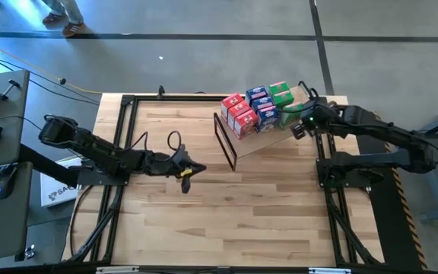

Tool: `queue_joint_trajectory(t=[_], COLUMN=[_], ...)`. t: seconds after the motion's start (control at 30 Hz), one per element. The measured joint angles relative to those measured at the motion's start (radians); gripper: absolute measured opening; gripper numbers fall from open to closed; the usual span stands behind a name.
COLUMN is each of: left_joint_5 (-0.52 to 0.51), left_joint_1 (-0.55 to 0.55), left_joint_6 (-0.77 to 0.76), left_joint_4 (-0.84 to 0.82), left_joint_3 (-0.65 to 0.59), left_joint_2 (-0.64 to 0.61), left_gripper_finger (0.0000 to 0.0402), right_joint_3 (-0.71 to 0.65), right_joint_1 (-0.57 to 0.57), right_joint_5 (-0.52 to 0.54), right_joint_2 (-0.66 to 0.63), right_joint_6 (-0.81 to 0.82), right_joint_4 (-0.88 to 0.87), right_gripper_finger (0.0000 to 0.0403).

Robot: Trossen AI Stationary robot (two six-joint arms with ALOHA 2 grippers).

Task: Stack cereal on shelf
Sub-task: Put the green cereal box on the shelf aligned with the green cereal box, then return to Home Position

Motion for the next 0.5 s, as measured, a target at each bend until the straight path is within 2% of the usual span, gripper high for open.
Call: queue_joint_trajectory(t=[0.2, 0.5], left_joint_5=[0.001, 0.001], left_joint_1=[0.01, 0.01], left_joint_6=[0.0, 0.0], left_joint_4=[0.0, 0.0], left_joint_3=[0.0, 0.0], left_joint_2=[0.0, 0.0], left_gripper_finger=[0.0005, 0.0005], right_joint_3=[-0.03, 0.037], right_joint_1=[0.0, 0.03], right_joint_5=[-0.01, -0.005], right_joint_2=[0.0, -0.054], right_joint_6=[-0.001, -0.042], right_joint_4=[0.081, 0.033], right_gripper_finger=[0.0021, 0.0021])
